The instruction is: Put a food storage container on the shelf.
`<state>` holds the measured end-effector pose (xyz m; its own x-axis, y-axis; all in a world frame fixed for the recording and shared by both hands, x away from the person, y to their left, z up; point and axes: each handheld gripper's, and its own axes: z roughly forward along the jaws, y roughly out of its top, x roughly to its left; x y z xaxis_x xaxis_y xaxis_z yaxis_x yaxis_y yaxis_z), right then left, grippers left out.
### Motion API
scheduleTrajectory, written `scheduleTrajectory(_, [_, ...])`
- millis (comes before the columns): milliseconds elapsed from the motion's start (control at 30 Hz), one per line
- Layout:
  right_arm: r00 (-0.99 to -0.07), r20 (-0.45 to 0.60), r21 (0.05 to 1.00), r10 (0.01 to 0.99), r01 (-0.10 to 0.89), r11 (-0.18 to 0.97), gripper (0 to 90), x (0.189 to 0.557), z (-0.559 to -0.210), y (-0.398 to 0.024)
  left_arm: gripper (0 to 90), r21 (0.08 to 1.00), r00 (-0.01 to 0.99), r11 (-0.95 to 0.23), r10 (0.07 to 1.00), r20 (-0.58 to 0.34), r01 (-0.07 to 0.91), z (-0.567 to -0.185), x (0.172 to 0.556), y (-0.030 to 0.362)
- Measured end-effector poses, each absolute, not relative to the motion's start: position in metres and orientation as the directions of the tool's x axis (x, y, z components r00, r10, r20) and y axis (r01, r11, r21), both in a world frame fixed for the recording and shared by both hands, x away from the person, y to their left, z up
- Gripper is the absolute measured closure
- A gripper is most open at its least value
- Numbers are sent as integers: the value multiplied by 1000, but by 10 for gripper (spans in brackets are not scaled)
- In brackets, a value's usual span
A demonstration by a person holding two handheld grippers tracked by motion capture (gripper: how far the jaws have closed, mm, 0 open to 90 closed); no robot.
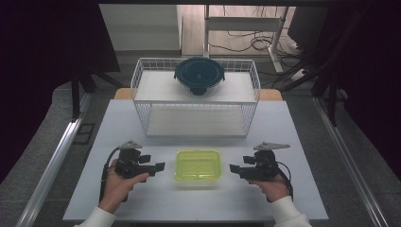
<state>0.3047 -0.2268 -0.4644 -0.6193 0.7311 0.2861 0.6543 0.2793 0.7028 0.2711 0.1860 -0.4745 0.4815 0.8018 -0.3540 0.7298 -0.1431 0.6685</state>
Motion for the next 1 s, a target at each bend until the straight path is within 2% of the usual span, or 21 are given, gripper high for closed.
scheduleTrajectory(467, [-614, 334, 692, 715, 675, 257, 307, 306, -465, -220, 248, 658, 470, -84, 767, -437, 748, -477, 276, 178])
scheduleTrajectory(800, [-599, 381, 667, 704, 706, 239, 328, 311, -471, -209, 267, 602, 435, -35, 724, -535, 798, -488, 292, 167])
scheduleTrajectory(1000, [-606, 394, 653, 691, 714, 254, 354, 315, -477, -200, 284, 575, 422, -38, 720, -551, 817, -496, 300, 161])
